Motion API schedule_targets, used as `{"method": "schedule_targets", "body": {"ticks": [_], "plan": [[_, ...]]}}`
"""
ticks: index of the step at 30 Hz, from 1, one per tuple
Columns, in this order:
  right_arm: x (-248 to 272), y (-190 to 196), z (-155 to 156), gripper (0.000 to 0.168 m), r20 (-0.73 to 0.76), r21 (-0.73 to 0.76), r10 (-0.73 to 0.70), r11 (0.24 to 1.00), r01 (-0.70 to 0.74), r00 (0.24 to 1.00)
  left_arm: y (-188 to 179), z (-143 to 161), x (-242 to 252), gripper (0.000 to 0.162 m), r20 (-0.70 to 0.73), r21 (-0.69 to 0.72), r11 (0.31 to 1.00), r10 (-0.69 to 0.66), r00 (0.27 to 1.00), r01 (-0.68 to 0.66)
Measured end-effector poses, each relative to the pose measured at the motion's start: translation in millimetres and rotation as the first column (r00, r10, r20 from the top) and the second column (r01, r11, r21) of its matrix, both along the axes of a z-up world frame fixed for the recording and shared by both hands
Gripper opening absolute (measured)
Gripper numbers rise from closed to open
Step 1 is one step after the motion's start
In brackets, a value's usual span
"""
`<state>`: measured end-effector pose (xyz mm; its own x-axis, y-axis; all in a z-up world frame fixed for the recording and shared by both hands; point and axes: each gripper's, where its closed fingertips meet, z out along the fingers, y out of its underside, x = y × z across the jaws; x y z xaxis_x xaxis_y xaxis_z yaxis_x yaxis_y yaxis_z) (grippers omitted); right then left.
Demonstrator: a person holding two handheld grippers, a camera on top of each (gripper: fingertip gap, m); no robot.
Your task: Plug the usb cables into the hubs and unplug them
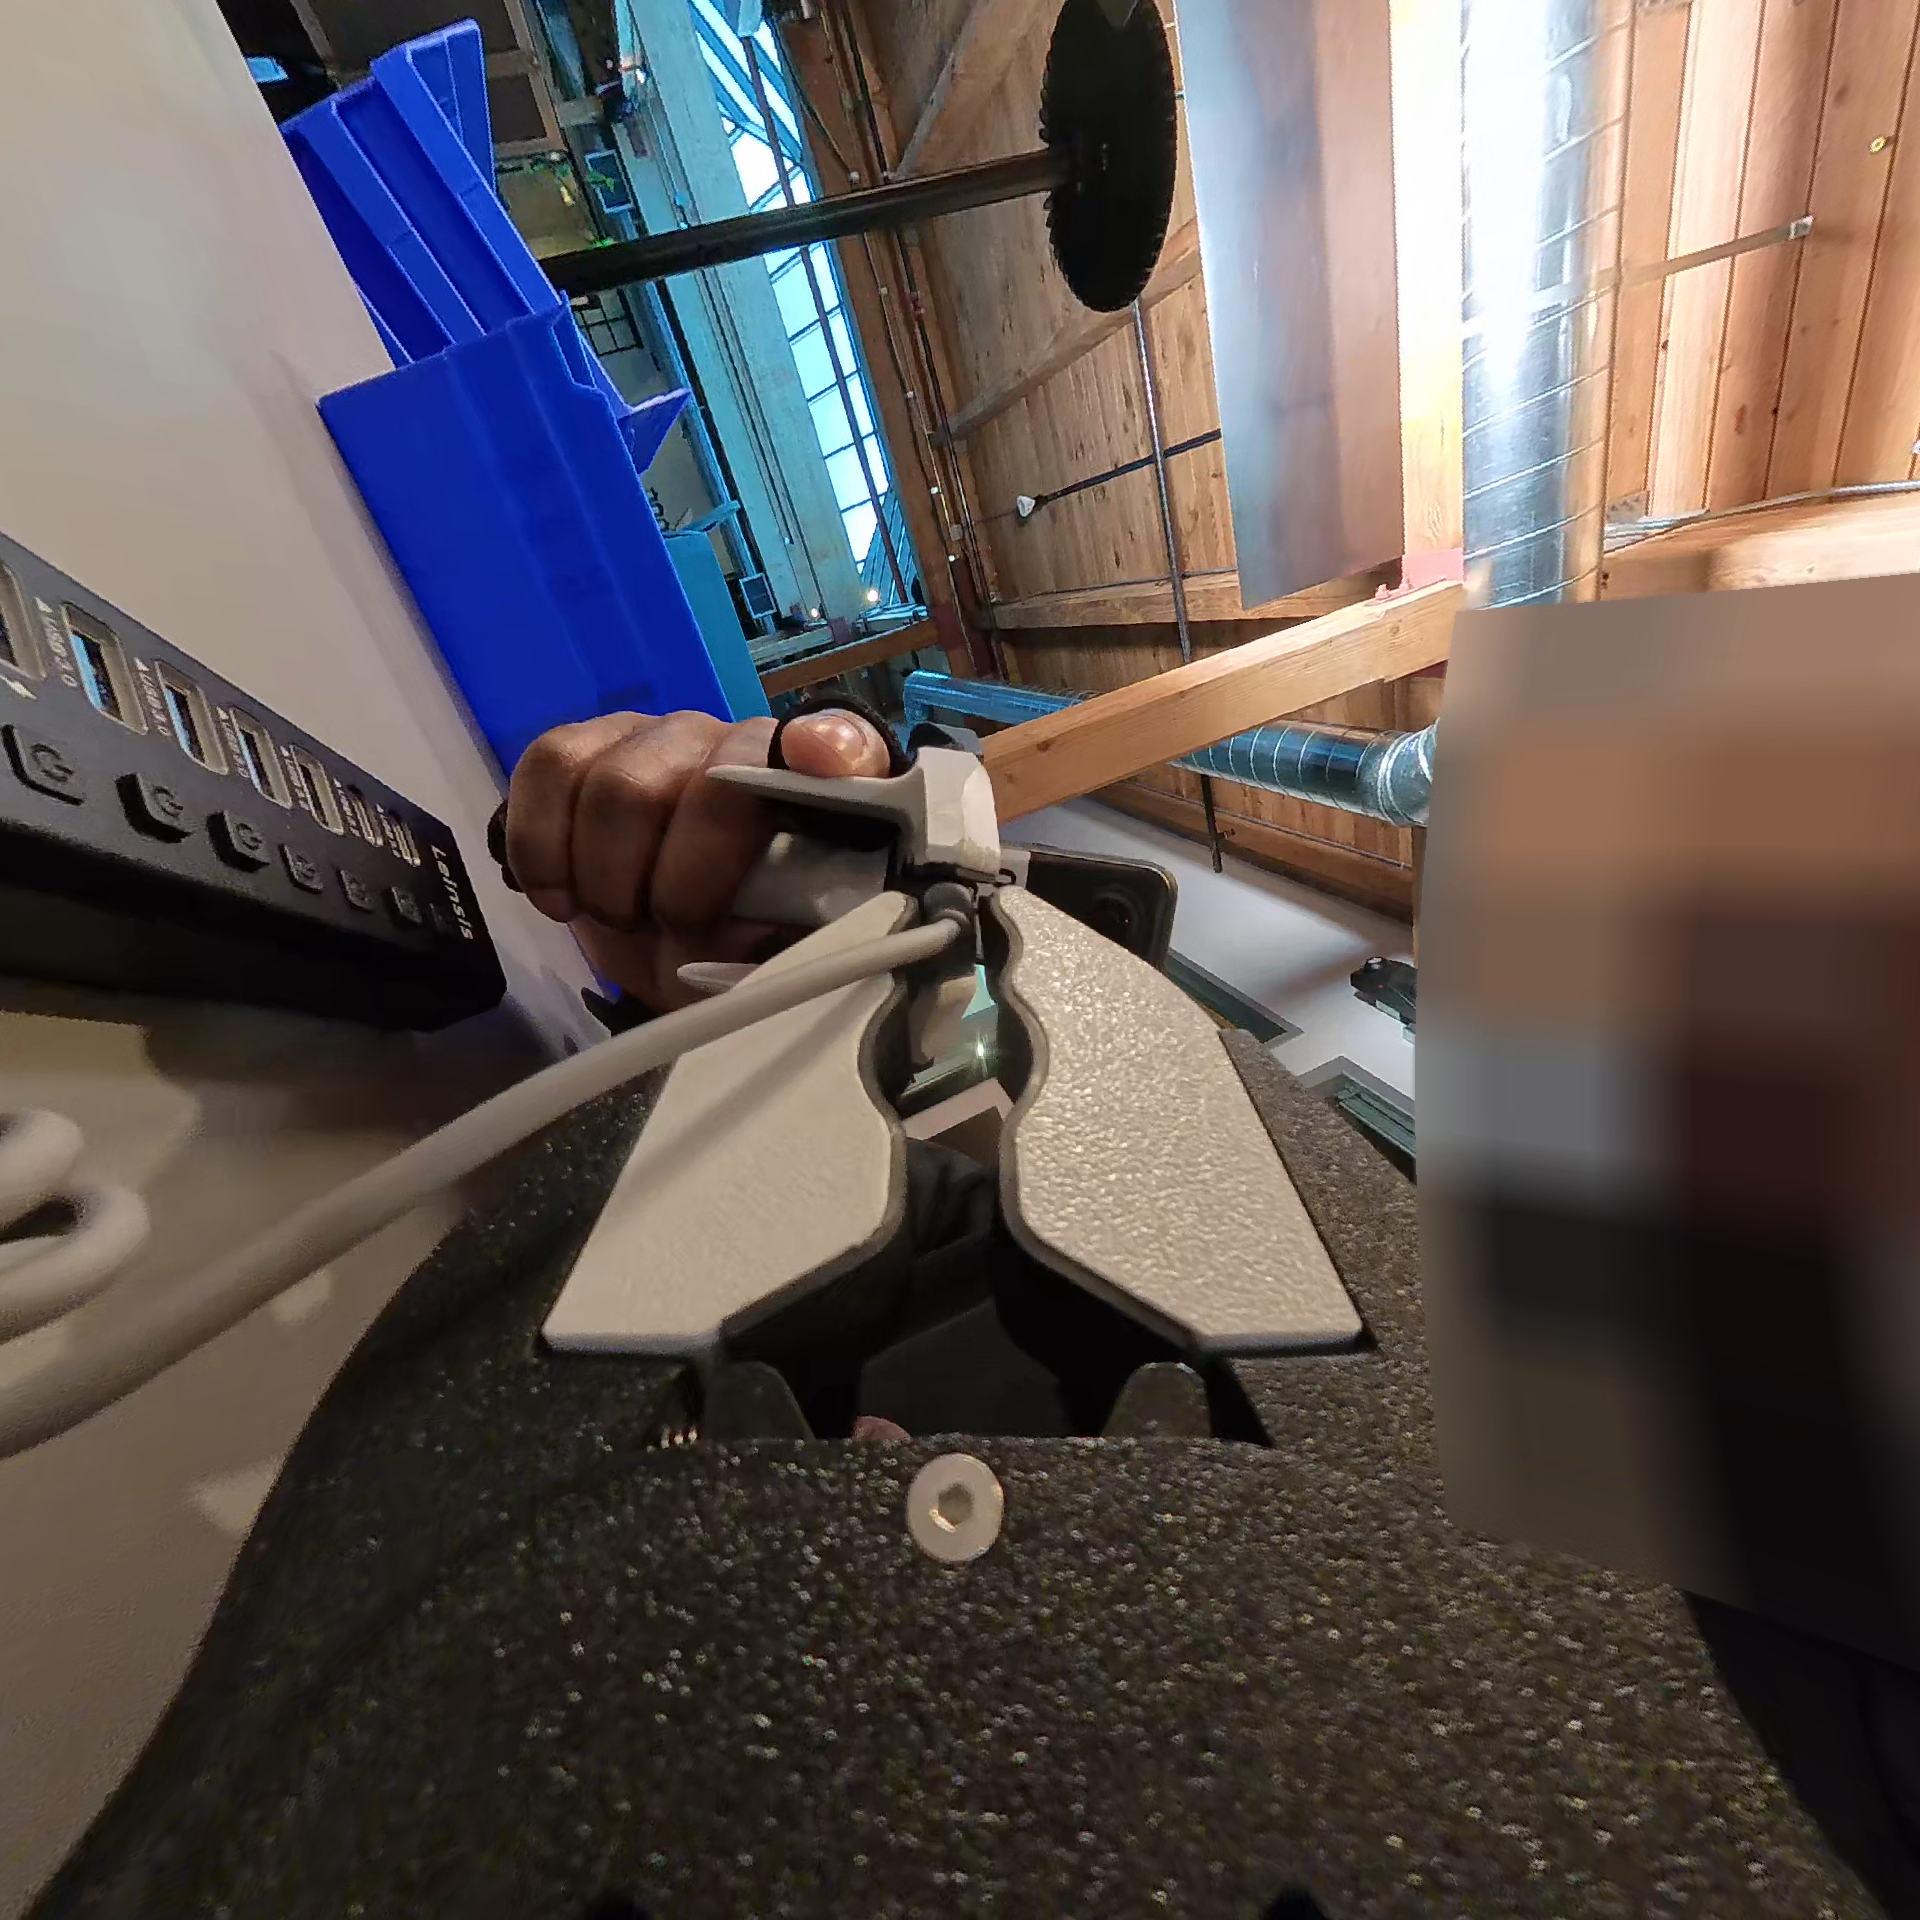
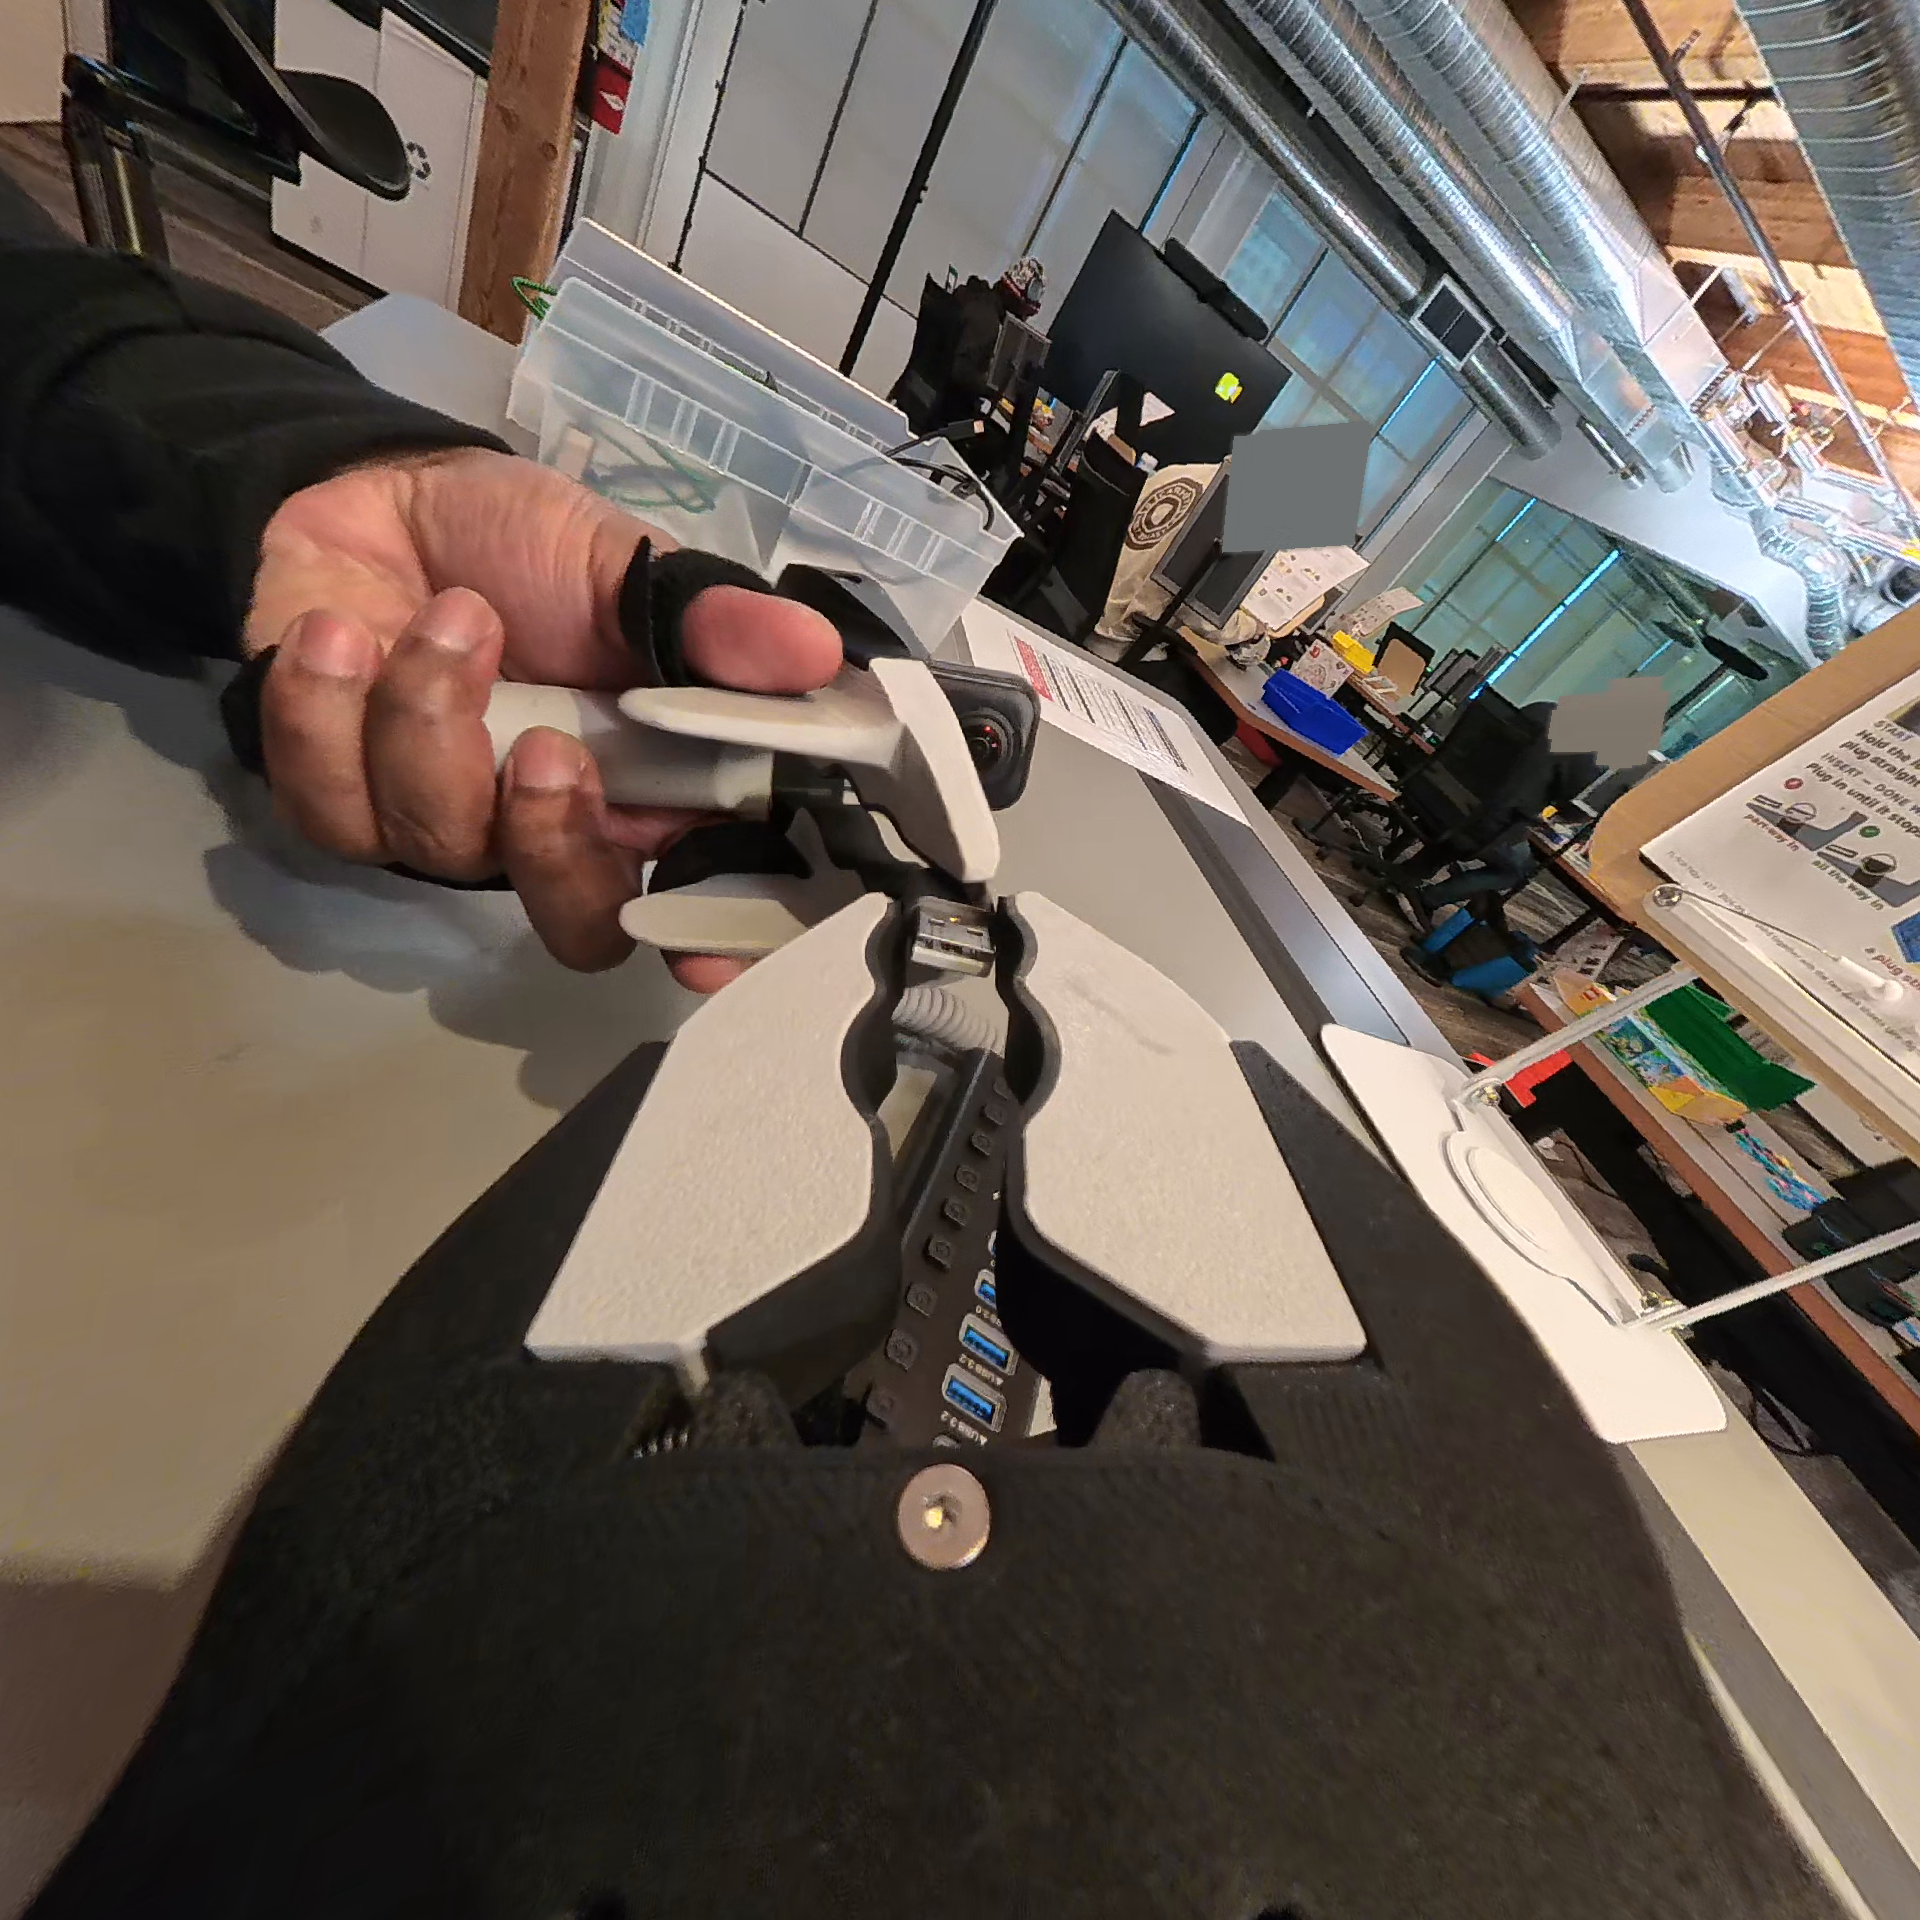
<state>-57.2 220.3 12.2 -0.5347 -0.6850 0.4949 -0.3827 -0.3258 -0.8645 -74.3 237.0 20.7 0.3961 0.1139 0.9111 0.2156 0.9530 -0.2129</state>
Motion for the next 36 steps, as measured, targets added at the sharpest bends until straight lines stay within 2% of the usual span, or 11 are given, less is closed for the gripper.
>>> {"method": "schedule_targets", "body": {"ticks": [5,9,12,15,18,20,21,22,26,30,36], "plan": [[-10,-6,-8,0.016,-0.055,0.051,-0.061,0.997,0.064,0.997,-10,0,-1,0.008,0.010,-0.077,0.996,0.050,0.999,-0.050],[-40,-3,-24,0.050,-0.052,0.254,-0.164,0.952,0.171,0.985,-36,0,7,0.008,0.054,-0.218,0.967,0.150,0.987,-0.135],[-69,9,-55,0.087,-0.079,0.493,-0.300,0.817,0.299,0.951,-55,-5,13,0.008,0.109,-0.348,0.923,0.212,0.971,-0.162],[-78,25,-80,0.087,-0.096,0.647,-0.383,0.678,0.350,0.919,-75,-8,17,0.008,0.129,-0.444,0.877,0.268,0.955,-0.186],[-85,22,-103,0.081,-0.218,0.689,-0.437,0.565,0.454,0.873,-88,-9,18,0.008,0.113,-0.509,0.836,0.300,0.947,-0.204],[-85,20,-116,0.076,-0.287,0.717,-0.416,0.504,0.481,0.863,-93,-8,19,0.008,0.087,-0.520,0.825,0.310,0.947,-0.222],[-85,17,-116,0.069,-0.301,0.705,-0.414,0.510,0.493,0.859,-94,-7,21,0.008,0.070,-0.521,0.821,0.315,0.946,-0.235],[-83,16,-116,0.059,-0.299,0.707,-0.398,0.518,0.481,0.867,-95,-7,23,0.008,0.059,-0.517,0.819,0.321,0.945,-0.247],[-84,15,-104,0.059,-0.294,0.703,-0.380,0.536,0.467,0.877,-102,-5,35,0.008,0.020,-0.528,0.798,0.353,0.935,-0.290],[-85,15,-55,0.058,-0.281,0.688,-0.352,0.575,0.443,0.893,-110,-1,45,0.008,-0.009,-0.526,0.785,0.379,0.926,-0.326],[-87,10,-6,0.059,-0.443,0.659,-0.213,0.581,0.478,0.871,-108,1,46,0.008,-0.025,-0.497,0.807,0.353,0.935,-0.318]]}}
